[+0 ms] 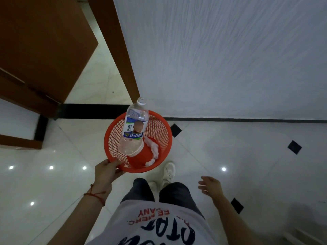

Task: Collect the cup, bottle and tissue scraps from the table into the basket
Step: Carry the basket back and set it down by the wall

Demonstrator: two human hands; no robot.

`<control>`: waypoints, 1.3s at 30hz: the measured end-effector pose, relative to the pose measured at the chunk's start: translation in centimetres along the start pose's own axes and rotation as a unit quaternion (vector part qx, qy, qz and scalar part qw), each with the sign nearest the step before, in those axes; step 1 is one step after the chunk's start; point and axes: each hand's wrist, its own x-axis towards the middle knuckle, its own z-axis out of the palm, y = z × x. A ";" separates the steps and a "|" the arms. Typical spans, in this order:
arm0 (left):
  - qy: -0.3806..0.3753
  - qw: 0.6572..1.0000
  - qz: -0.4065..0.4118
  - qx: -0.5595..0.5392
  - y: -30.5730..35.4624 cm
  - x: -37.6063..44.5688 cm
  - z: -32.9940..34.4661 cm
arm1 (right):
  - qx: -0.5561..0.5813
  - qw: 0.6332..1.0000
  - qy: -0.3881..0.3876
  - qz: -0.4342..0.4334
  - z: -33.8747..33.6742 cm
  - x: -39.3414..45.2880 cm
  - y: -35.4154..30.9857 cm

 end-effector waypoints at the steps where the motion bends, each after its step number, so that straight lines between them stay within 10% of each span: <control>1: -0.001 1.000 -0.001 0.002 0.3 0.4 0.8 | -0.007 1.000 -0.005 -0.003 0.1 0.7 -1.0; 39: -0.053 0.992 -0.108 0.045 -20.9 46.1 25.8 | 0.032 0.999 0.005 -0.008 13.1 44.0 -0.4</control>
